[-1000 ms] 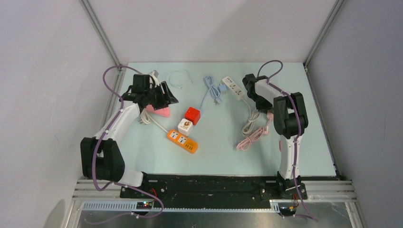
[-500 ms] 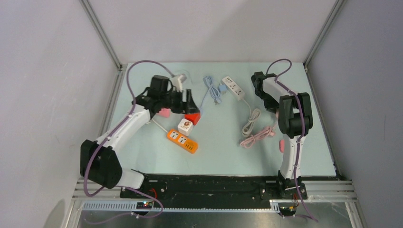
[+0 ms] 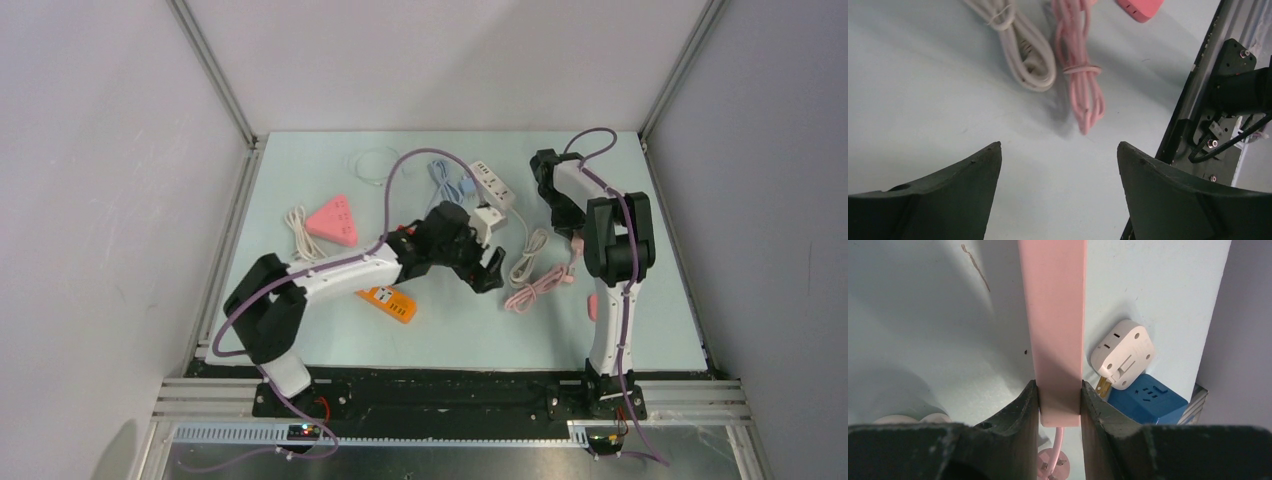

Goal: Insert the plug
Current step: Adjust the socket at the center of the board.

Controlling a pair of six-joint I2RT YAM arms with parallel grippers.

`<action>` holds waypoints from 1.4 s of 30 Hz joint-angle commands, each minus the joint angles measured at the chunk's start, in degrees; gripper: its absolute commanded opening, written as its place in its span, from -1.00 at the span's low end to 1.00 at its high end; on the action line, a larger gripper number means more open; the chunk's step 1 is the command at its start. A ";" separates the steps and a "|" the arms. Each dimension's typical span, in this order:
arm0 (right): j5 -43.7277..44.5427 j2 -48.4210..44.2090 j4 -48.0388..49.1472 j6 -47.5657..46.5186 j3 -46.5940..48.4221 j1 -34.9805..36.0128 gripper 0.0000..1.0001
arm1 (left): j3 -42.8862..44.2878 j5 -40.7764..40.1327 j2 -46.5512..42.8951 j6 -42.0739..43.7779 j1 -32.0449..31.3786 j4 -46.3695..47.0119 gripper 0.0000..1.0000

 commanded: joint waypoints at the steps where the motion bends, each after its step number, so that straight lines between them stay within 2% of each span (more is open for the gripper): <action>1: -6.06 0.75 -0.60 3.10 -0.40 -0.70 -1.00 | -0.68 -7.34 2.15 -0.60 -4.14 12.59 0.79; 7: -8.56 0.04 0.90 4.02 -3.91 -0.90 -1.00 | 2.56 -13.53 8.63 -0.32 -11.04 14.25 0.80; 10: -9.74 -0.32 1.82 4.67 -5.18 -0.96 -1.00 | 2.65 -14.83 11.27 -1.26 -12.27 14.25 0.72; 18: -9.90 -1.24 2.03 5.11 -5.48 -1.20 -1.00 | 7.14 -14.43 16.77 -7.93 -12.54 11.33 0.21; 22: -8.56 -1.82 1.24 5.13 -4.26 -1.88 -1.00 | 8.85 -12.01 17.36 -10.07 -12.18 9.51 -0.35; 25: -4.36 -1.74 0.03 4.33 -2.53 -1.28 -1.00 | 11.27 -3.74 17.74 -13.91 -9.78 5.14 -0.93; 28: 0.04 0.23 -2.23 2.89 1.49 0.16 -1.00 | 13.16 6.61 17.82 -19.67 -4.76 4.26 -0.99; 29: 1.84 0.80 -3.51 2.73 2.45 0.61 -1.00 | 13.49 11.97 18.35 -23.98 -3.73 4.38 -1.00; 31: 2.96 2.73 -4.49 2.82 4.81 1.13 -1.00 | 12.99 17.02 18.31 -29.33 -1.50 6.48 -1.00; 36: 4.56 5.82 -4.89 2.94 6.98 2.85 -1.00 | 8.46 18.88 15.95 -34.33 -0.78 10.16 -1.00; 42: 6.02 10.39 -6.48 3.80 9.67 6.16 -1.00 | 3.23 22.34 17.91 -38.70 -0.41 11.69 -1.00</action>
